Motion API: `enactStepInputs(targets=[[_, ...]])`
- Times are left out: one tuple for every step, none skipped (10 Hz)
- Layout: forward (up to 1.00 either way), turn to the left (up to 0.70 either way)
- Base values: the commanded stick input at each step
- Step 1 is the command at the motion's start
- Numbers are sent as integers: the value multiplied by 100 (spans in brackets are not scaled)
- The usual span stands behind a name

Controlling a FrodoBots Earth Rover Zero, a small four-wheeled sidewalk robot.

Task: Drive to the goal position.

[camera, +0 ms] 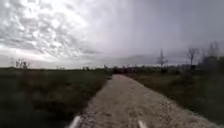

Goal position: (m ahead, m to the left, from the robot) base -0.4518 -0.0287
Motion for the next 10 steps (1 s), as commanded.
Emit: enactStepInputs(targets=[[50, 0], [50, 0], [50, 0], [50, 0], [50, 0], [50, 0], [50, 0], [50, -23], [50, -49], [50, 0]])
